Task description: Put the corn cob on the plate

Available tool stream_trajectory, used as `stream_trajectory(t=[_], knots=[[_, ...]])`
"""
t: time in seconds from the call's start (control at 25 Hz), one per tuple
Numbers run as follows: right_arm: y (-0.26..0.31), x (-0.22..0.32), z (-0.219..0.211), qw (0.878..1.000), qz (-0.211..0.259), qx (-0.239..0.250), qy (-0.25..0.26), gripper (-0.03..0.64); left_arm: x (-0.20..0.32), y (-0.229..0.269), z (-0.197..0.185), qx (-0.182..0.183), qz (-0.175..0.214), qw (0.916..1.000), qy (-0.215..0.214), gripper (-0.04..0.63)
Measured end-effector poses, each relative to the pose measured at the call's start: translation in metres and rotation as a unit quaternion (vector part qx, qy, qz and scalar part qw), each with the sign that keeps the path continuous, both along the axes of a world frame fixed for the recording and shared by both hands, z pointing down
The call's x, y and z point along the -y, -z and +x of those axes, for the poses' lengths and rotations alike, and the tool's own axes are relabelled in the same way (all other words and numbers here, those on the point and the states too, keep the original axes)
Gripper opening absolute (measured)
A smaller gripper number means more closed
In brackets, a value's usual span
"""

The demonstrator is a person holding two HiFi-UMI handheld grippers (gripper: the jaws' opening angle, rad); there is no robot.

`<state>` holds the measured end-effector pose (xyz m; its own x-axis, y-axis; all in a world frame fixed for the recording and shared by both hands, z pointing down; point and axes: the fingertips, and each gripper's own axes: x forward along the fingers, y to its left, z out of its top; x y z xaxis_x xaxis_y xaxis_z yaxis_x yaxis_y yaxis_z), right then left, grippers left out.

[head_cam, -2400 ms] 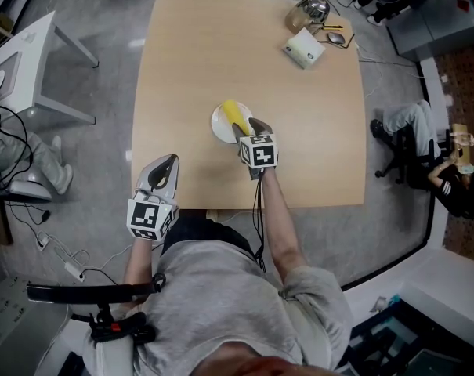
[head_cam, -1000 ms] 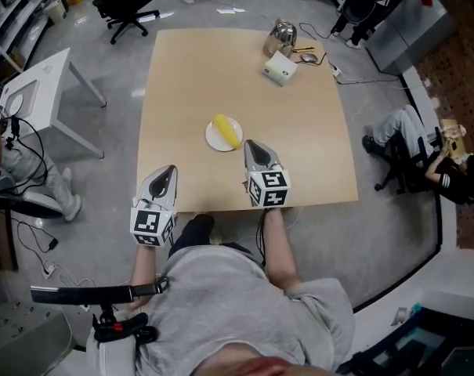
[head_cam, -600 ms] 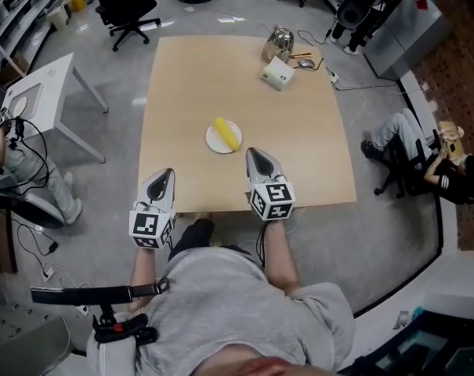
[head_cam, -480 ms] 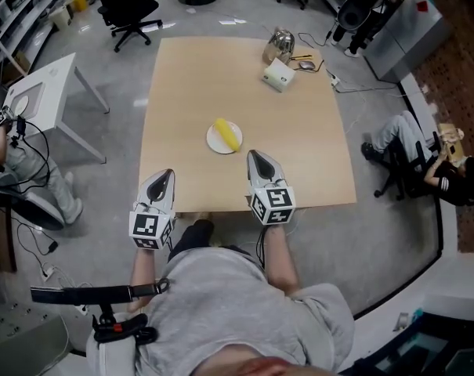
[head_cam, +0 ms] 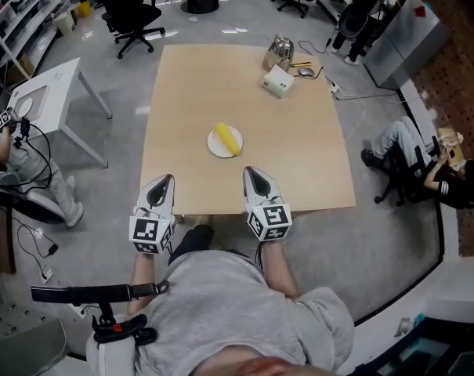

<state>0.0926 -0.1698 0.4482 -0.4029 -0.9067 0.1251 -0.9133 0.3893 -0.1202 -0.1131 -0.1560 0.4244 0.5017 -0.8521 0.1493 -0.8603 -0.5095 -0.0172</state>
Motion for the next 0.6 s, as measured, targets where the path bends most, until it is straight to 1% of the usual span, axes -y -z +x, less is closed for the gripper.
stream_trajectory(t=[0.28, 0.4, 0.6], knots=[[0.001, -0.026, 0.015, 1.000, 0.006, -0.008, 0.010, 0.005, -0.017, -0.004, 0.007, 0.004, -0.001, 1.0000, 0.009, 0.020], [-0.001, -0.030, 0.017, 1.000, 0.008, -0.012, 0.009, 0.005, -0.018, -0.006, 0.003, 0.004, 0.000, 0.9999, 0.013, 0.020], [-0.006, -0.030, 0.015, 1.000, 0.002, -0.002, 0.009, 0.005, -0.016, -0.006, -0.002, 0.006, 0.003, 0.9998, 0.019, 0.020]])
